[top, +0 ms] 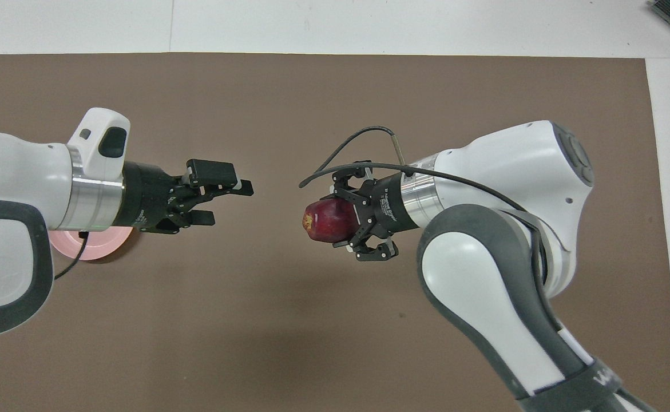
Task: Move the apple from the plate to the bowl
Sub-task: 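Carry the apple with the right gripper while the left gripper withdraws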
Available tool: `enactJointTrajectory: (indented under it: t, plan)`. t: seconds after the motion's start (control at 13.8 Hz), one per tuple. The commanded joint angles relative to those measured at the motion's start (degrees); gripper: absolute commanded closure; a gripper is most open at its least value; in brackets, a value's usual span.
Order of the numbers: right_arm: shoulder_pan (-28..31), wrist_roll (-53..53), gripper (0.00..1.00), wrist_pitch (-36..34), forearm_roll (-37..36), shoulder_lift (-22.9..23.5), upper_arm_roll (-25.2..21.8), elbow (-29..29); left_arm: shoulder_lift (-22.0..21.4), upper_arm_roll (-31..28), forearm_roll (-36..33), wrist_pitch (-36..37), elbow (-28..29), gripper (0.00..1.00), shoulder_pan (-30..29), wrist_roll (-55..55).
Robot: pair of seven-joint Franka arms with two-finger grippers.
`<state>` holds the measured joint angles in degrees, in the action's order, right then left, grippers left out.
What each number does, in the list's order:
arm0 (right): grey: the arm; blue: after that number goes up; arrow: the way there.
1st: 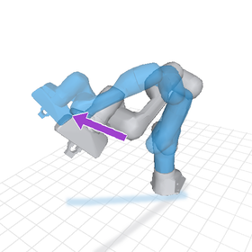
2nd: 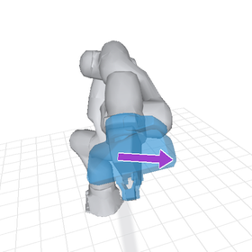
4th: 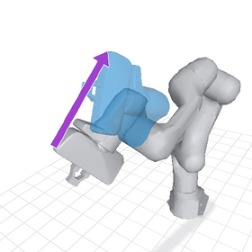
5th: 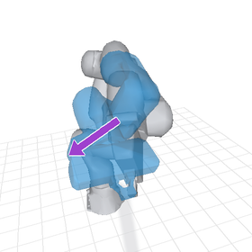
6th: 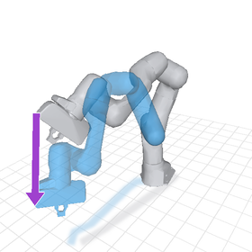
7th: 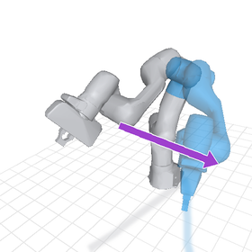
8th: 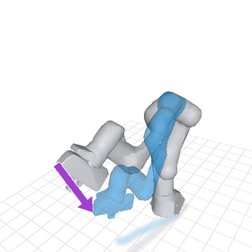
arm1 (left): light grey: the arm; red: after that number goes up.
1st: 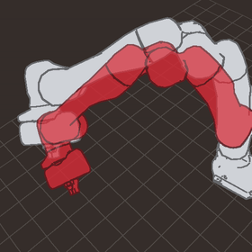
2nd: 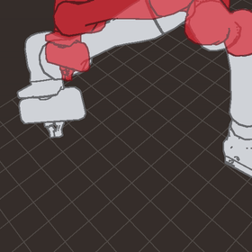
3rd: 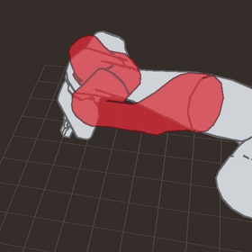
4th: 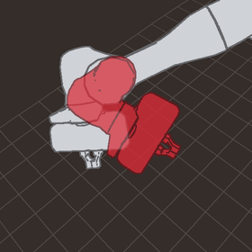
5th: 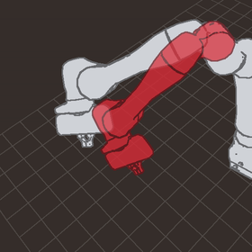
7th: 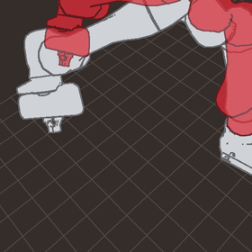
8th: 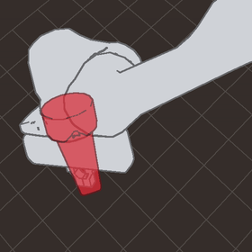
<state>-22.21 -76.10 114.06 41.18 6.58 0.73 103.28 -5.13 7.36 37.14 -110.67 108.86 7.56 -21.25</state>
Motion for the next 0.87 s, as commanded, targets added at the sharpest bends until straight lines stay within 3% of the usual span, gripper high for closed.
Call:
enactJointTrajectory:
  t: [0.0,0.15,0.51,0.65,0.8]
  plan:
    - [2.87,6.81,1.00,-5.05,-6.26,-2.70,0.15,-0.01,-0.67,0.11,-10.73,6.76,-3.47,0.00,-3.86,1.03]
    - [6.37,10.08,1.00,-6.91,-7.95,-3.14,0.14,-0.01,-0.67,0.11,-19.08,9.59,-6.02,0.00,-4.75,4.45]
    - [8.84,24.39,1.00,-9.81,-23.23,-5.69,0.15,3.85,0.90,-0.33,-33.50,13.89,-11.99,0.00,-4.93,14.12]
    - [12.01,31.85,1.00,-9.82,-24.12,-7.27,0.06,7.10,0.47,-0.50,-36.43,15.13,-14.01,0.00,-5.28,18.25]
    - [14.03,37.23,1.00,-9.73,-29.11,-8.42,0.06,11.05,1.08,-1.29,-38.18,21.34,-18.75,0.00,-5.28,18.53]
